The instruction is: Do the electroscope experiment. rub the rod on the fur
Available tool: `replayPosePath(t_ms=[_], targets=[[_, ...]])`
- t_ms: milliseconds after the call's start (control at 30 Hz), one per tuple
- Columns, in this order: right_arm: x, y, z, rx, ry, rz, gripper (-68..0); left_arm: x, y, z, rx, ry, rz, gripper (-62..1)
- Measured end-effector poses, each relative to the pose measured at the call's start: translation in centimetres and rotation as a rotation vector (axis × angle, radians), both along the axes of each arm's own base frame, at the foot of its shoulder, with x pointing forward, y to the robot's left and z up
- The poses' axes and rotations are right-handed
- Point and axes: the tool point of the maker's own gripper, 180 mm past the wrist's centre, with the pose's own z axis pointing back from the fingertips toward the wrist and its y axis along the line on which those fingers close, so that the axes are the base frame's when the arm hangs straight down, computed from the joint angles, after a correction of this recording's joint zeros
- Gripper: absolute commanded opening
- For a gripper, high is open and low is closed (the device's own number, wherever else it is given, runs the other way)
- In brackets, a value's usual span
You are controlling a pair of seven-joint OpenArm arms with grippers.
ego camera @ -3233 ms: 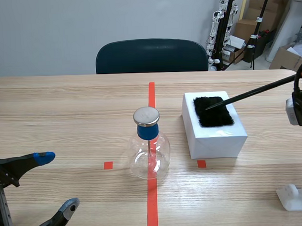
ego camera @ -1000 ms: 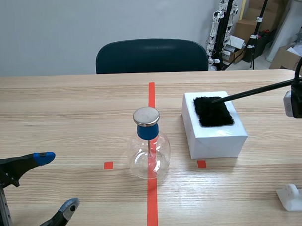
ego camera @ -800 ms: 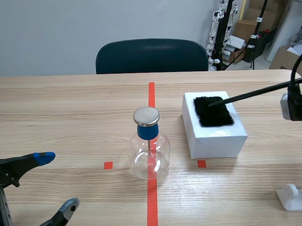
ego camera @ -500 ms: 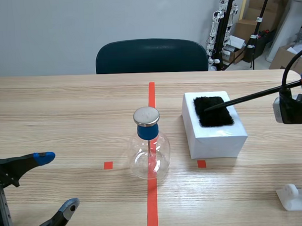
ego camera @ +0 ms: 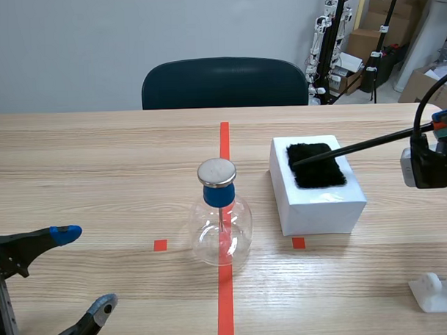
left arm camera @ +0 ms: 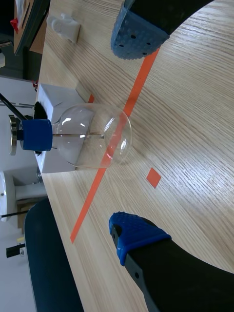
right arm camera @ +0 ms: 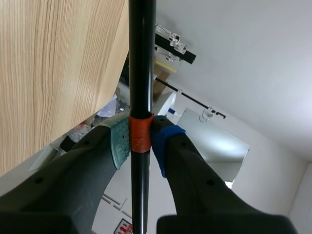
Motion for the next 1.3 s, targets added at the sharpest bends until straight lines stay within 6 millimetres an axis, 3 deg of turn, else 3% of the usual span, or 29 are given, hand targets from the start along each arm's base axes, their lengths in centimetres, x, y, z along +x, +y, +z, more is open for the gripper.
replayPosePath(t_ms=[167, 300, 633, 800, 900, 1000, 1200, 1300], targets=[[0.2, -2.6, 0.7, -0.057, -0.035, -0.125, -67.8, 0.0, 0.0, 0.0, 0.000, 0.000, 0.000, 1.4], [0.1, -3.2, 0.9, -0.077, -0.022, -0.123, -67.7, 0.0, 0.0, 0.0, 0.000, 0.000, 0.000, 1.4], [-0.2, 0.3, -0.3, 0.013, 0.017, 0.014, -67.7, 0.0, 0.0, 0.0, 0.000, 0.000, 0.000, 1.4], [0.2, -2.4, 0.7, -0.044, -0.044, -0.129, -67.7, 0.0, 0.0, 0.0, 0.000, 0.000, 0.000, 1.4], [0.2, -3.0, 0.7, -0.058, -0.041, -0.153, -67.8, 0.0, 0.0, 0.0, 0.000, 0.000, 0.000, 1.4], [0.2, -2.9, 0.7, -0.060, -0.037, -0.145, -67.7, 0.0, 0.0, 0.0, 0.000, 0.000, 0.000, 1.4], [-0.2, 0.0, -0.4, 0.004, 0.024, -0.001, -67.7, 0.0, 0.0, 0.0, 0.000, 0.000, 0.000, 1.4], [-0.2, 0.0, -0.4, 0.009, 0.024, -0.003, -67.7, 0.0, 0.0, 0.0, 0.000, 0.000, 0.000, 1.4]])
